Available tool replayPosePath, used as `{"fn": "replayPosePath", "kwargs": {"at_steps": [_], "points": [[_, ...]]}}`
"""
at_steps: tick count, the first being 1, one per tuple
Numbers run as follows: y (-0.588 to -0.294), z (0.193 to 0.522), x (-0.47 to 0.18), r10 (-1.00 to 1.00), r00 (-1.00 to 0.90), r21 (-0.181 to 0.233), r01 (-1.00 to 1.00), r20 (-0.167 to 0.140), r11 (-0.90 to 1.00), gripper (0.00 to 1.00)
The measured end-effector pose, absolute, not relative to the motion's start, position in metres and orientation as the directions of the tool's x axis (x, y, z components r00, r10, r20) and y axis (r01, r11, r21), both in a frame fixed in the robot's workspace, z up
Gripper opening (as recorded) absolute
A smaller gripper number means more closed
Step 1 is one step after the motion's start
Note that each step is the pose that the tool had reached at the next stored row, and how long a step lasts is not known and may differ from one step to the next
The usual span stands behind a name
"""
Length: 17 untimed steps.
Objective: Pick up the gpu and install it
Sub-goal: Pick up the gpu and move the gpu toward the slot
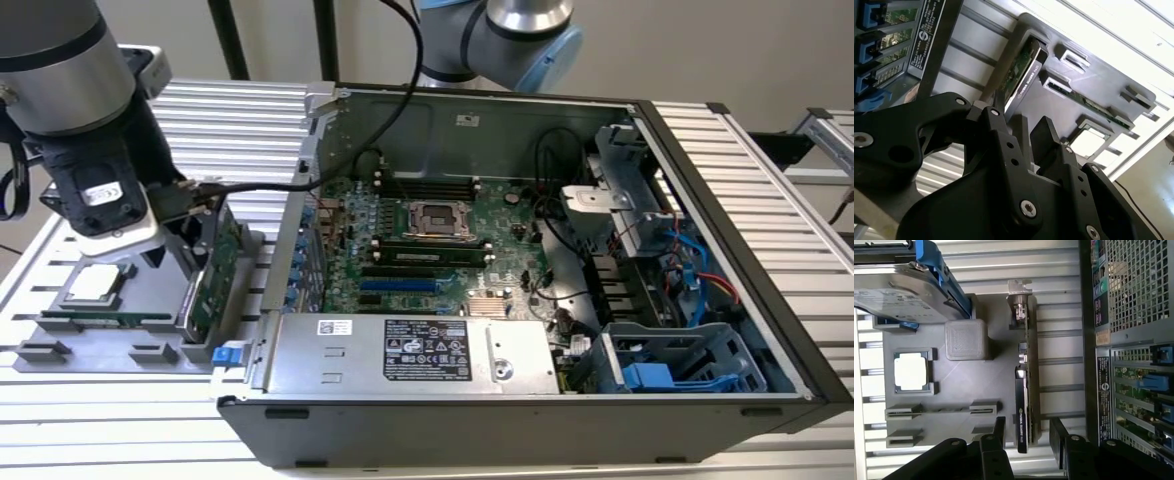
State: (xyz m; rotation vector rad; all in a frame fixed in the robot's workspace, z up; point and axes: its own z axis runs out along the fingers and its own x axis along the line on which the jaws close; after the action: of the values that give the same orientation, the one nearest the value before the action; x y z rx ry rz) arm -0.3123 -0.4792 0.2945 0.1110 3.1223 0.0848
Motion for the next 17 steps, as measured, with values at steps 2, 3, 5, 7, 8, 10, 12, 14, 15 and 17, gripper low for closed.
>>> {"fn": "replayPosePath", "kwargs": {"at_steps": [2,3,5,7,8,10,12,14,15,17], "points": [[-0.4792,0.2934,-0.3123,0.071,-0.997,0.055,0.071,-0.014,0.996,1.0],[-0.4791,0.2929,-0.3125,0.072,-0.997,0.055,0.071,-0.014,0.996,1.0],[-0.4791,0.2916,-0.3125,0.072,-0.997,0.055,0.071,-0.014,0.996,1.0],[-0.4792,0.2904,-0.3125,0.071,-0.997,0.055,0.071,-0.014,0.996,1.0],[-0.4792,0.2898,-0.3125,0.071,-0.997,0.055,0.071,-0.014,0.996,1.0],[-0.4792,0.2888,-0.3124,0.071,-0.997,0.055,0.071,-0.014,0.996,1.0],[-0.4792,0.2876,-0.3124,0.071,-0.997,0.055,0.07,-0.014,0.996,1.0],[-0.4792,0.2869,-0.3125,0.071,-0.997,0.055,0.071,-0.014,0.996,1.0],[-0.4792,0.2867,-0.3125,0.071,-0.997,0.055,0.071,-0.014,0.996,1.0],[-0.4792,0.2861,-0.3125,0.071,-0.997,0.055,0.071,-0.014,0.996,1.0]]}}
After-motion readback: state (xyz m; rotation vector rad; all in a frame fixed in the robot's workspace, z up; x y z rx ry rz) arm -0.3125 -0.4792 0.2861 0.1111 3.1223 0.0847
